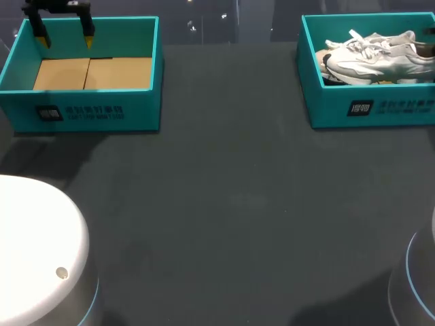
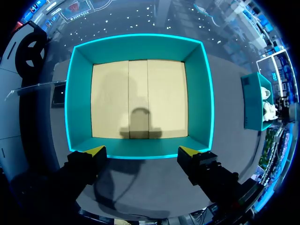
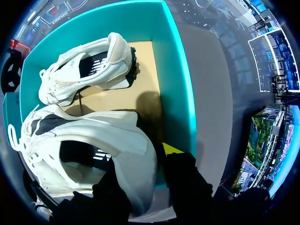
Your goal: Take the shoe out of the shoebox, open the shoe tongue, remove and reinsert the insole, then place the shoe into the shoebox
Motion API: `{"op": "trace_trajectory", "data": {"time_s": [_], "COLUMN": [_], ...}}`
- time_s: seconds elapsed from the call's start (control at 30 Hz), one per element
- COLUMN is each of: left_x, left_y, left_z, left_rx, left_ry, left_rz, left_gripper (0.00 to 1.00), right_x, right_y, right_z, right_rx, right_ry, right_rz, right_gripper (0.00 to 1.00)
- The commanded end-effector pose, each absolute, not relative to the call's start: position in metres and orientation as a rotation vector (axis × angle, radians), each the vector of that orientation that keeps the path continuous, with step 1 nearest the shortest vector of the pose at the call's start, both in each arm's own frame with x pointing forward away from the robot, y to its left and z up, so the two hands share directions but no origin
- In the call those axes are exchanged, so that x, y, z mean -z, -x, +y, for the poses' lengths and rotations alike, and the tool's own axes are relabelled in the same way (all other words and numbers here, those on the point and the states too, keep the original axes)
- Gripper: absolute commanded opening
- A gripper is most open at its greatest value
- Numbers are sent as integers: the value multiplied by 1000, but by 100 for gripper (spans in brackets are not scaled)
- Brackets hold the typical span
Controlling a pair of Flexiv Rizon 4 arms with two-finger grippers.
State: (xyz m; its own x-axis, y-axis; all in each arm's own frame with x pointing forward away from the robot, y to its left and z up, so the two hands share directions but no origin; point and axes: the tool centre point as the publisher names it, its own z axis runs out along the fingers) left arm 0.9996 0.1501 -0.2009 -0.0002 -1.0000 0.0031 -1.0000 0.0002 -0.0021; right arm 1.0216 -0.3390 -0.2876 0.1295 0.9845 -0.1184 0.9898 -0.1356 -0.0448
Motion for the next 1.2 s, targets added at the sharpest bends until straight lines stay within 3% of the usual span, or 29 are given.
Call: {"op": "trace_trajectory", "data": {"time_s": [0.03,0.7,1.2], "left_x": [201,201,201], "left_y": [-1000,-1000,-1000], "left_z": [150,150,150], "left_rx": [-4,-4,-4], "left_ry": [-2221,-2221,-2221], "left_rz": [-2221,-2221,-2221], "left_gripper": [100,100,100], "right_x": [278,213,151], "right_y": [-1021,-1006,-965], "right_z": [-339,-325,-268], "right_rx": [182,165,168], "right_ry": [-2329,-2289,-2207], "right_rz": [2032,1996,1965], "right_gripper": [0,0,0]}}
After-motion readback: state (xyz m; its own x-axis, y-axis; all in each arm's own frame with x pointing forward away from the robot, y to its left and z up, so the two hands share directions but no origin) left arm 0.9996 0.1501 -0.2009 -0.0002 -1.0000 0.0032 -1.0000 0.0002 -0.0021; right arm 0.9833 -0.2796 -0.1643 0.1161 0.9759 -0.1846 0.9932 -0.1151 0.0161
